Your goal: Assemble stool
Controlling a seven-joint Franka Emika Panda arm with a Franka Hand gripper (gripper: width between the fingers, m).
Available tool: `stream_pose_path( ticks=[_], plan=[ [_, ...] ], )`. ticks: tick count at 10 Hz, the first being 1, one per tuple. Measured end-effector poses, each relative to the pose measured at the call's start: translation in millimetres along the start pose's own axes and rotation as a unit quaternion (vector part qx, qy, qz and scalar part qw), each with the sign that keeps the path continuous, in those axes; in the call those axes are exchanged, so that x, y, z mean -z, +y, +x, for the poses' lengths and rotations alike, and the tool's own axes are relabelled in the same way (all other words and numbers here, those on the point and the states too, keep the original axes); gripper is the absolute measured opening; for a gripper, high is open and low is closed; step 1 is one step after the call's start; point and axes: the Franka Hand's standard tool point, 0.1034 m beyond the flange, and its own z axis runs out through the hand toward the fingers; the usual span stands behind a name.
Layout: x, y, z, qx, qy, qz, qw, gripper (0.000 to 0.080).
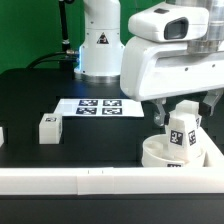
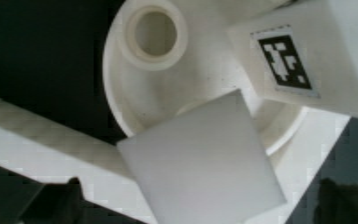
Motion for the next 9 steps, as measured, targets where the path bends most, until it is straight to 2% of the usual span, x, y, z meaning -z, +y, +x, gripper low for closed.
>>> stream_pose_path(
  ticks=[3,4,5,6,7,9],
  plan=[
    [-2.1,0.8,-1.4,-0.004,-0.001,0.000,1.000,0.0649],
    [-2.1,1.4,-1.5,-0.004,-0.001,0.000,1.000,0.0516],
    [-2.1,1.6,-1.6,-0.005,-0.001,0.000,1.000,0.0516],
    [-2.1,1.7,-1.6,-0.005,-0.001,0.000,1.000,0.0366],
    [-2.1,2.0,-1.7,-0.005,-0.001,0.000,1.000,0.0334],
    [-2.1,2.1,-1.7,-0.014,-0.001,0.000,1.000,0.0333]
  ],
)
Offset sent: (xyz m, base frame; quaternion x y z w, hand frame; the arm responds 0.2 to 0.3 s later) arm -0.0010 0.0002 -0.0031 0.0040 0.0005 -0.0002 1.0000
